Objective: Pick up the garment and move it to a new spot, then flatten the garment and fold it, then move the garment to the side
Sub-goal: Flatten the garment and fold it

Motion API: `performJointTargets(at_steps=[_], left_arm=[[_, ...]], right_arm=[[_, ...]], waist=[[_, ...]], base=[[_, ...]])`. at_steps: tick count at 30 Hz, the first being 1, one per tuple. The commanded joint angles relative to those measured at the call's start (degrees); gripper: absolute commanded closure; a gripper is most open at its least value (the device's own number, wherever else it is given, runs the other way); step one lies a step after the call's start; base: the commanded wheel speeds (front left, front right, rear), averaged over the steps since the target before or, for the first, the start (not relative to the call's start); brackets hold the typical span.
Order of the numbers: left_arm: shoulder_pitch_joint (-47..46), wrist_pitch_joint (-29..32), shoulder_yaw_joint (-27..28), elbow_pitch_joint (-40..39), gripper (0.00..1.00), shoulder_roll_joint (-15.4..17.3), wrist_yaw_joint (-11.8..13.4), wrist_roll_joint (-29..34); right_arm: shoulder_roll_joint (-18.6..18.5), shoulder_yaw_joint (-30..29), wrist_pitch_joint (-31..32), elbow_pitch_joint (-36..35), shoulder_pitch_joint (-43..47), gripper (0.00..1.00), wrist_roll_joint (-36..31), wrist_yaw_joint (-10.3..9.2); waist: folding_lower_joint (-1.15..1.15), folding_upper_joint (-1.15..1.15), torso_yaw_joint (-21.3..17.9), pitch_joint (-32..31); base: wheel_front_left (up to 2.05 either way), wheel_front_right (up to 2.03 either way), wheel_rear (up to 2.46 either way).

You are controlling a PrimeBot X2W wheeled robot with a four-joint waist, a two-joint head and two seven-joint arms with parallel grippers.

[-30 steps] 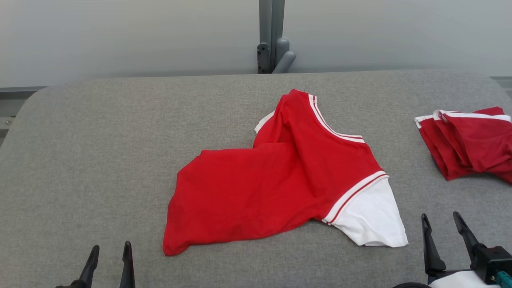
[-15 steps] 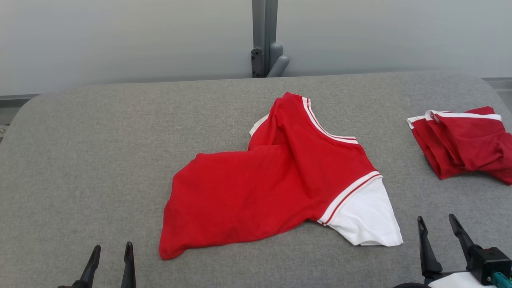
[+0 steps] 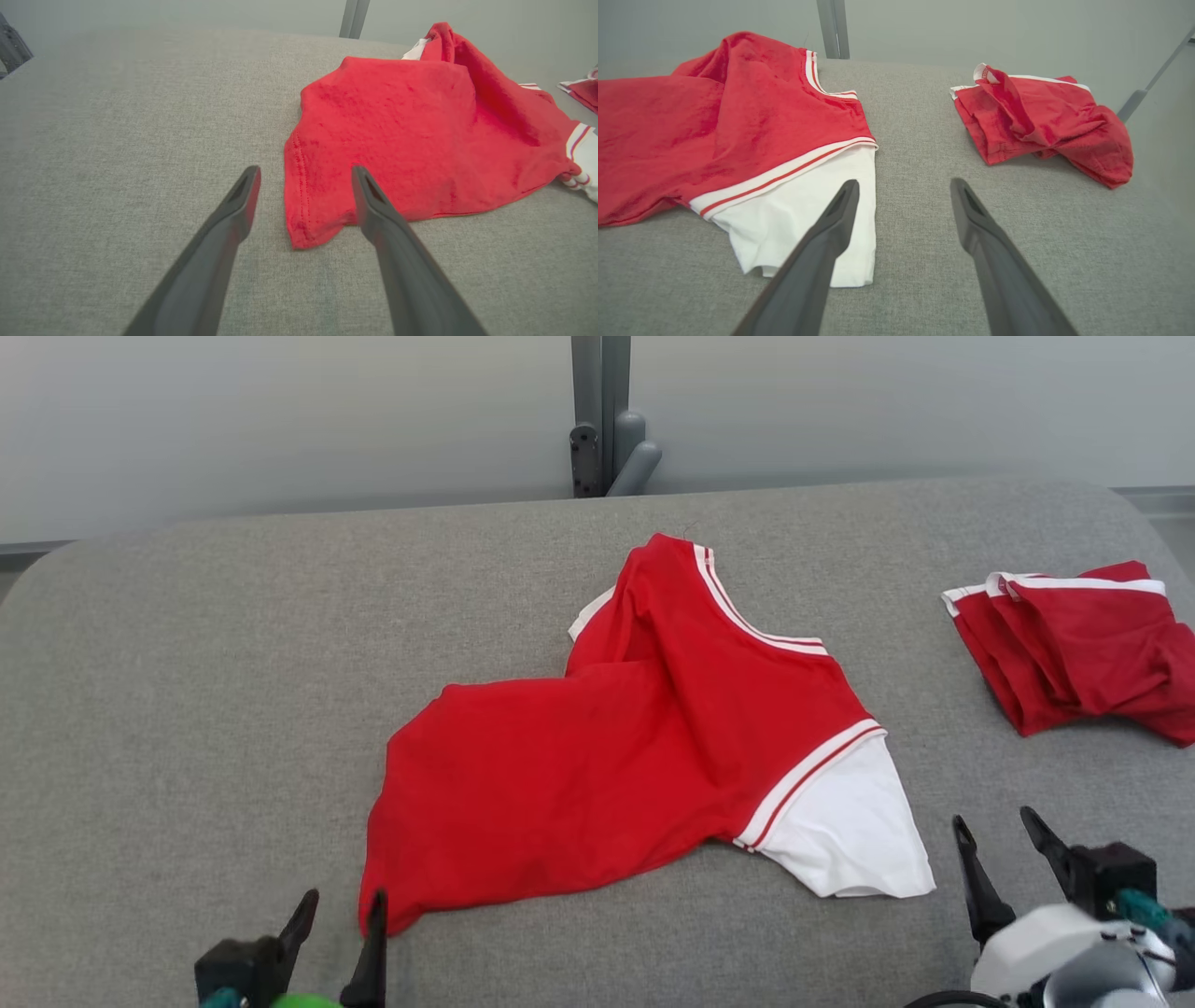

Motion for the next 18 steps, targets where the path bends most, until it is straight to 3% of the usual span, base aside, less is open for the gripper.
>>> performJointTargets(at_steps=[1, 9, 18], left_arm=[[-1.81, 2.25, -0.53, 0.30, 0.00, 0.11, -0.18, -1.12], [-6.86, 13.04, -1.77, 5.06, 0.00, -1.30, 1.62, -3.82], [-8.72, 15.62, -1.97, 7.17, 0.00, -1.77, 3.68, -5.53]], right_arm=[[-0.80, 1.01, 2.24, 0.75, -2.19, 0.00, 1.23, -0.04], [-2.48, 5.82, 12.97, 10.34, -9.20, 0.00, 4.63, -0.05], [-2.95, 10.97, 14.23, 17.68, -12.07, 0.00, 7.21, -0.04]], waist=[[0.00, -0.01, -0.23, 1.72], [0.00, -0.01, -0.37, 5.58], [0.00, -0.01, 0.54, 6.64]], base=[[0.00, 0.00, 0.00], [0.00, 0.00, 0.00], [0.00, 0.00, 0.00]])
